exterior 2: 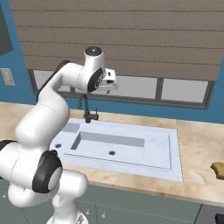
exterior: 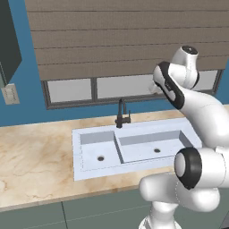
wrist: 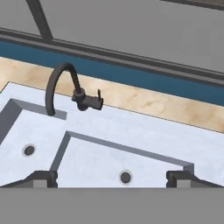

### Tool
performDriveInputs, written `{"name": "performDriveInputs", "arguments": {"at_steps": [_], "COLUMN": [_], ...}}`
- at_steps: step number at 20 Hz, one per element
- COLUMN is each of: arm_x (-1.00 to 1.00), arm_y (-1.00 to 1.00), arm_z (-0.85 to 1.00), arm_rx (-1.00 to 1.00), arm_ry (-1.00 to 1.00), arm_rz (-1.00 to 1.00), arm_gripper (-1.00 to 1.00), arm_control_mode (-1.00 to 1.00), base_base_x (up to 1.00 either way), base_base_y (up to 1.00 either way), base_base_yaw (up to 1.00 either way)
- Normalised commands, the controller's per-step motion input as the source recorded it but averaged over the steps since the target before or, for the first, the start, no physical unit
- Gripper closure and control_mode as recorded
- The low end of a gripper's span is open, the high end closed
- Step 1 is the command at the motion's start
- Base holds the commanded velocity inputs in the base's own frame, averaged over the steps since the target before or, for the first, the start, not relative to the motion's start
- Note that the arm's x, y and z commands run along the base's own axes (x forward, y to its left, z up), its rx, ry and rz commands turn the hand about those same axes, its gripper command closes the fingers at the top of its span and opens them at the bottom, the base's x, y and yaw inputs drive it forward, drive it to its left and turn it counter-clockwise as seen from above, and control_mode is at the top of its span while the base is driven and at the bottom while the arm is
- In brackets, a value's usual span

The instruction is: Soak the sponge with water for a few seconds and then drop it inside the sink.

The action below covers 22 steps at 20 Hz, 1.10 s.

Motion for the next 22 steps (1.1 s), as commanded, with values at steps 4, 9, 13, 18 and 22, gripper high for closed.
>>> {"name": "performDriveInputs", "arguments": {"at_steps": [4,9,13,18,22], "arm_x": [0.03,0.07,0.00,0.06,0.03], "arm_y": [0.23,0.04,0.00,-0.01,0.00], "arm_z": [-0.19,-0.30,-0.32,-0.07,0.00], "arm_rx": [0.03,0.01,0.05,0.03,0.01], "arm_ry": [-0.13,-0.06,-0.02,-0.01,0.00], "arm_rz": [0.00,-0.02,-0.04,0.00,0.00], "arm_gripper": [-1.00,-1.00,-1.00,-1.00,-1.00], "arm_control_mode": [-1.00,-1.00,-1.00,-1.00,-1.00], "base_base_x": [0.00,0.00,0.00,0.00,0.00], "base_base_y": [0.00,0.00,0.00,0.00,0.00], "base_base_yaw": [0.00,0.00,0.00,0.00,0.00]}}
